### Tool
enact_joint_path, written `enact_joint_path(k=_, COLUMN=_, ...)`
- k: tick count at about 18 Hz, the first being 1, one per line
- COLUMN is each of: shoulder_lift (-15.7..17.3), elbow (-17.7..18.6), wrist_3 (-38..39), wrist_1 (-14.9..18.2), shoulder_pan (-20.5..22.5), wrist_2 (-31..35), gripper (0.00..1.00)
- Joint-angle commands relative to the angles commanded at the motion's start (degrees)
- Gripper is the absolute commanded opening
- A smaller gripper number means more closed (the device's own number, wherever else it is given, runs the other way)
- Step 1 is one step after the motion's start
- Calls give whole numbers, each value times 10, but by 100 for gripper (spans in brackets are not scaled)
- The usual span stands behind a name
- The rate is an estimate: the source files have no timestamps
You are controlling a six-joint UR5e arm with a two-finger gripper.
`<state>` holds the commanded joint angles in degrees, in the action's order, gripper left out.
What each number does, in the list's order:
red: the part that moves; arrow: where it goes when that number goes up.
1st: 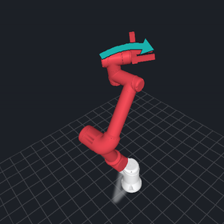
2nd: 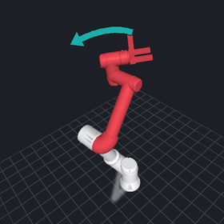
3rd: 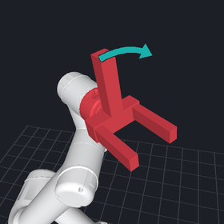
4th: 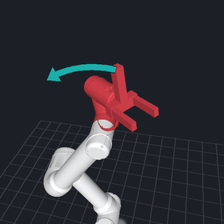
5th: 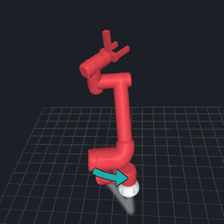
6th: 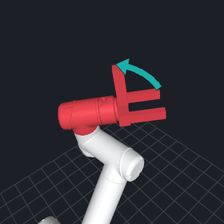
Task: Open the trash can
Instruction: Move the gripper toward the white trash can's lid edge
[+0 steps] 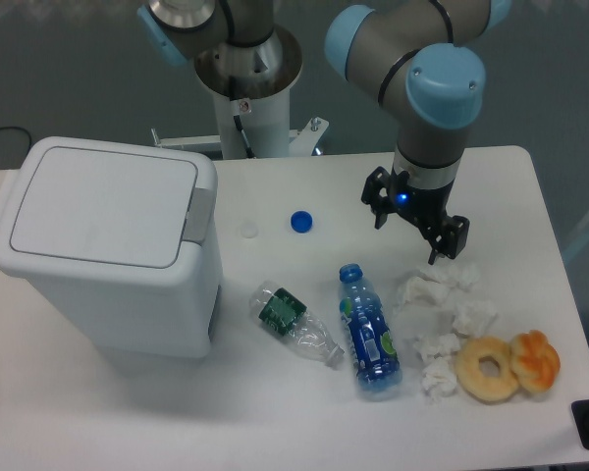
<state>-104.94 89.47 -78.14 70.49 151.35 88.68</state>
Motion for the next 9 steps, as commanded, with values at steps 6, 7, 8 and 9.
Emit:
enact_joint_path(k=6, shoulder_lift=4, elbow=6, wrist_3=3, wrist_1=14, shoulder_pan=3, wrist_2=-4, gripper=100)
enact_joint_path(k=7, shoulder_lift=5, elbow=15, wrist_3=4, wrist_1=11, shoulder_pan=1, wrist_2=-4, gripper=100)
enact_joint_path(k=8, shoulder_lift=6, elbow=21, wrist_3=4, wrist_1=10, shoulder_pan=2, wrist_2=-6, gripper=100)
enact_joint_path(k=9, shoulder_lift=8, elbow=26, wrist_3=5, wrist_1=9, shoulder_pan=3, wrist_2=-8, gripper=100)
